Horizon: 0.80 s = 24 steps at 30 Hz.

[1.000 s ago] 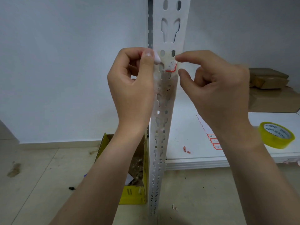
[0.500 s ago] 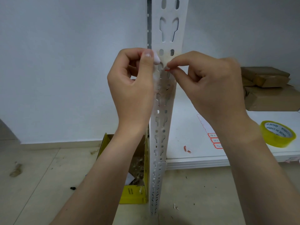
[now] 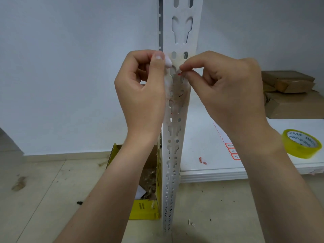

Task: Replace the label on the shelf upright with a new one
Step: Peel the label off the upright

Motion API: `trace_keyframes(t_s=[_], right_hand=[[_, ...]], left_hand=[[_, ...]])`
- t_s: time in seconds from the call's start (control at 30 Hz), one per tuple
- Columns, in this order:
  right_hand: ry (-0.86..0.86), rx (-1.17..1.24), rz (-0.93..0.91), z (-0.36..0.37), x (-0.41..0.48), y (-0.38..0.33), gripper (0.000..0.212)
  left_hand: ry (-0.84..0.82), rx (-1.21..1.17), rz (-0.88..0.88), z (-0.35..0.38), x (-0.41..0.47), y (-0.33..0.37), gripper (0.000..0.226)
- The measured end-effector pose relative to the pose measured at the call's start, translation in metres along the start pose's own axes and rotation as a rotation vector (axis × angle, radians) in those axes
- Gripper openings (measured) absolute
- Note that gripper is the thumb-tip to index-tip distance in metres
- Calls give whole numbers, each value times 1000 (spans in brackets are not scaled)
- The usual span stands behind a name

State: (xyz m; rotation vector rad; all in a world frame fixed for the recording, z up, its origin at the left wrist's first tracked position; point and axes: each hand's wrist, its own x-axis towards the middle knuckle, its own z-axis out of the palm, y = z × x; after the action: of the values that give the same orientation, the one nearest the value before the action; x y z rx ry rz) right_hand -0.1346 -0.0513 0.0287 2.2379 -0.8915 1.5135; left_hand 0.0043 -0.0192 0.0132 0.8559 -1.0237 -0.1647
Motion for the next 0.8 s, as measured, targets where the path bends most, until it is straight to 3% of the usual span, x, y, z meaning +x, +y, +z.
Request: trace_keyframes(t_s=[0.8], right_hand=[[27, 68, 59, 4, 0, -3, 9]], left_hand=[[3, 9, 14, -1, 1, -1, 22]])
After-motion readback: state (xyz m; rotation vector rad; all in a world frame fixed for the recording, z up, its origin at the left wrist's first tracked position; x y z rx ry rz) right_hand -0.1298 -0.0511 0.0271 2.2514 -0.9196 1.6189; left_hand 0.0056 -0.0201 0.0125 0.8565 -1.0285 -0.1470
